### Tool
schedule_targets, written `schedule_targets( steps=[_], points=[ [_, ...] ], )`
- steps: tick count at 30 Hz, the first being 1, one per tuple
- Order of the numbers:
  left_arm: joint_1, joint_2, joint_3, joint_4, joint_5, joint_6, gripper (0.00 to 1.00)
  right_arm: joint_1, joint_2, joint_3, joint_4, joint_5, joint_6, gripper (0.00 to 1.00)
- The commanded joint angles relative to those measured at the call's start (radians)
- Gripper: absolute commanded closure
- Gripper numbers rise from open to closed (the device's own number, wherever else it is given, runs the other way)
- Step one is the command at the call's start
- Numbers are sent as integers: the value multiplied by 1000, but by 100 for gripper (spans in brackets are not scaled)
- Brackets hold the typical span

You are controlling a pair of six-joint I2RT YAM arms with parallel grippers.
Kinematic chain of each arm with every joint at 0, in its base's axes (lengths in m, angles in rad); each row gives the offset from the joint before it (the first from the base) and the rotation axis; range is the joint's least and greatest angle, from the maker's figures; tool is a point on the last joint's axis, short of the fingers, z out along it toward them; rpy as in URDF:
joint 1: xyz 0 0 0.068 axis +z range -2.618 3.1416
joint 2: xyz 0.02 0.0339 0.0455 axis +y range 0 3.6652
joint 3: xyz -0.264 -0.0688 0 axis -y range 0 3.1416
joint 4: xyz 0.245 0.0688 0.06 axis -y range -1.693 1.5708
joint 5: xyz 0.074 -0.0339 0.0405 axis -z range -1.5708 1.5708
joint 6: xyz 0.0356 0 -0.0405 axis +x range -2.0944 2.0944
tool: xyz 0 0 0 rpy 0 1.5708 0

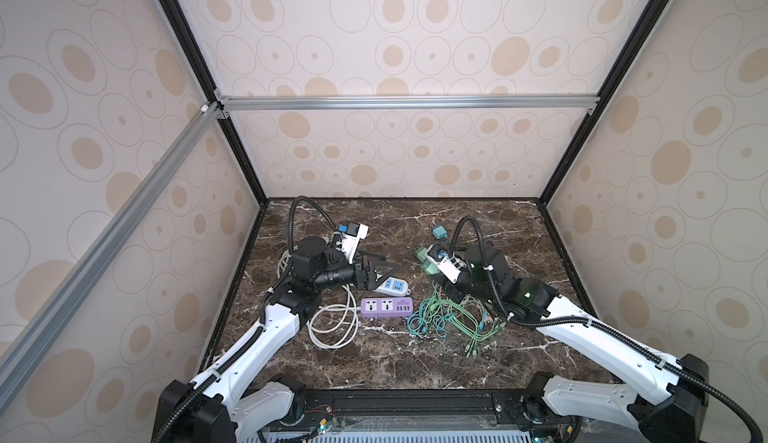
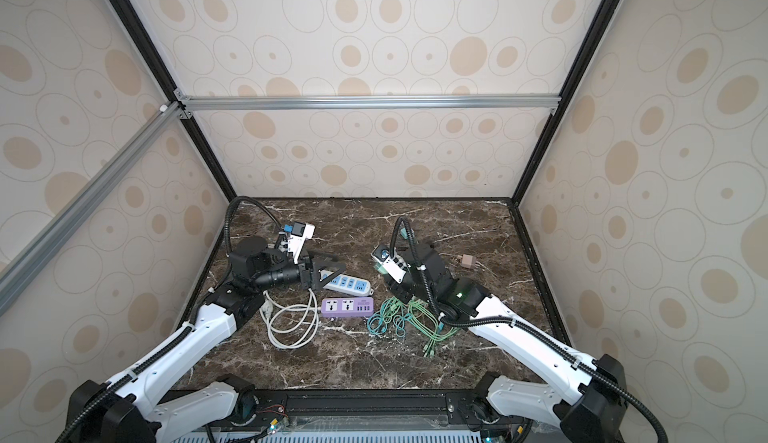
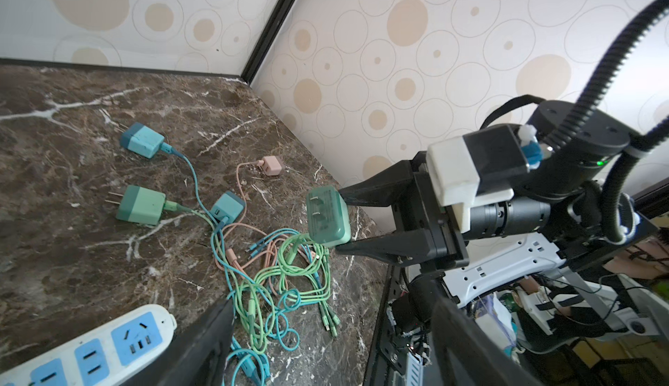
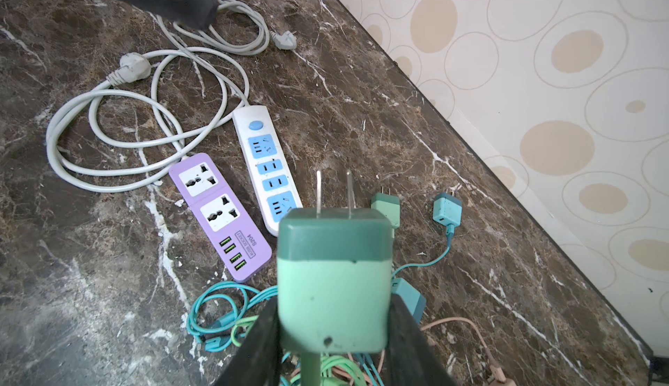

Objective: Insert the plug

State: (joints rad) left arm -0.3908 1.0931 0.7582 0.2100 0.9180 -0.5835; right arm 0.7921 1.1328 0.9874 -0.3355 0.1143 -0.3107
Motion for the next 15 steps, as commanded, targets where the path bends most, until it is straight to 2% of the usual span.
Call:
schedule_targets(
  steps=[1, 7, 15],
  points=[
    [-17, 15, 46, 27, 31, -30, 20, 35, 5, 27, 64, 49, -53, 65],
    [-52, 46, 66, 0, 42, -13, 23, 90, 10, 23, 97, 106, -95, 66],
    [-80, 93, 86, -2, 46, -24, 35, 136, 6, 25, 134, 110, -125, 66]
  ],
)
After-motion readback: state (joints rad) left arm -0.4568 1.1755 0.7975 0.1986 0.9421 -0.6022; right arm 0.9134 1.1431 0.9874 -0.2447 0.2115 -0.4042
